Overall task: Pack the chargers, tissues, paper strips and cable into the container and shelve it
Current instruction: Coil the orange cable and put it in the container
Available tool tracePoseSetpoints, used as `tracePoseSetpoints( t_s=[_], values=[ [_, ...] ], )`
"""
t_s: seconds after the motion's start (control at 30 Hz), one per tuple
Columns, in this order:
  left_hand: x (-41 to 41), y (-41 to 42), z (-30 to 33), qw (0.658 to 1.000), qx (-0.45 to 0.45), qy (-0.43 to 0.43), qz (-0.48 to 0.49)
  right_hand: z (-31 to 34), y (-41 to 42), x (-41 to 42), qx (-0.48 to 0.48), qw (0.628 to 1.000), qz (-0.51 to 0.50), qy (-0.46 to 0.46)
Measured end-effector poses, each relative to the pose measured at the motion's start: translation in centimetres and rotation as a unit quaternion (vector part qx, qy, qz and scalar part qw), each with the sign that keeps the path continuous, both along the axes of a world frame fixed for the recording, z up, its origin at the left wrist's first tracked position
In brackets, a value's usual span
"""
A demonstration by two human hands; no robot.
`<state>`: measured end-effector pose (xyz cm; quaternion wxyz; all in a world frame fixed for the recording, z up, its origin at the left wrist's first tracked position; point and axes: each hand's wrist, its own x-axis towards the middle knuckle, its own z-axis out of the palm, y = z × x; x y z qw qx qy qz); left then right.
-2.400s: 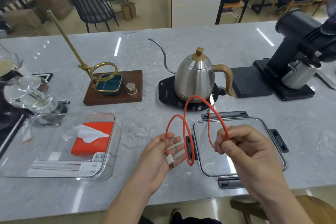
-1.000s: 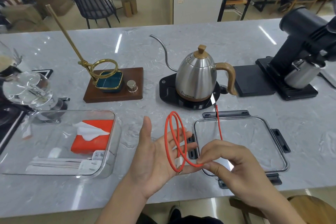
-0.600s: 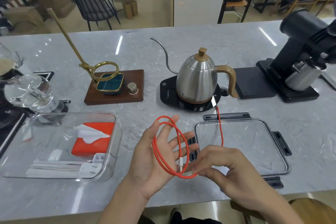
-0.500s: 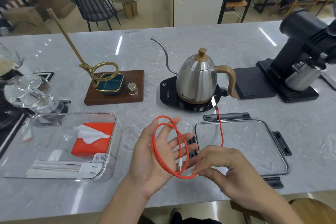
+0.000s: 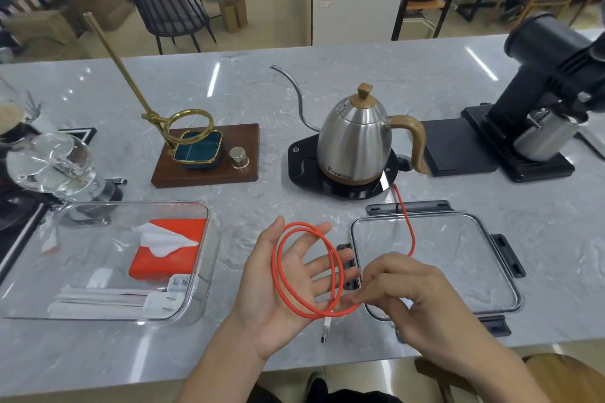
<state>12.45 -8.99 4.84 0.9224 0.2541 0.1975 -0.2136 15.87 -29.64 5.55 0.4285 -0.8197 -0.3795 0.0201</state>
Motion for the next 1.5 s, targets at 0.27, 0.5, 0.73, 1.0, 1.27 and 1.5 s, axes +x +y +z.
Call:
tracePoseSetpoints(
  t_s=[0.27,0.5,0.73,1.0,1.27,1.5],
  values=[
    [-0.2,-0.3,0.0,0.999,-0.023,0.006,-0.042,-0.2,0.3,0.0,-0.017,0.999,0.016,-0.023],
    [-0.4,-0.5,0.3,0.993,-0.012,-0.016,-0.117,-0.4,0.0,0.0,-0.055,0.998,0.031,-0.012],
    [-0.1,-0.7,0.0,0.990,0.026,-0.024,-0.136,-0.6,0.3,0.4,-0.129,0.989,0.061,-0.034],
    [0.0,-0.6,0.0,0.988,0.049,-0.030,-0.146,-0.4,0.4,0.1,-0.139,0.988,0.057,-0.025],
    [0.0,-1.0,0.3,0.980,0.112,-0.052,-0.155,0.0,0.5,-0.1,-0.108,0.994,-0.017,0.027],
    [0.1,-1.3,0.3,0.973,0.133,-0.091,-0.165,-0.2,0.6,-0.1,-0.096,0.991,-0.075,0.060]
  ],
)
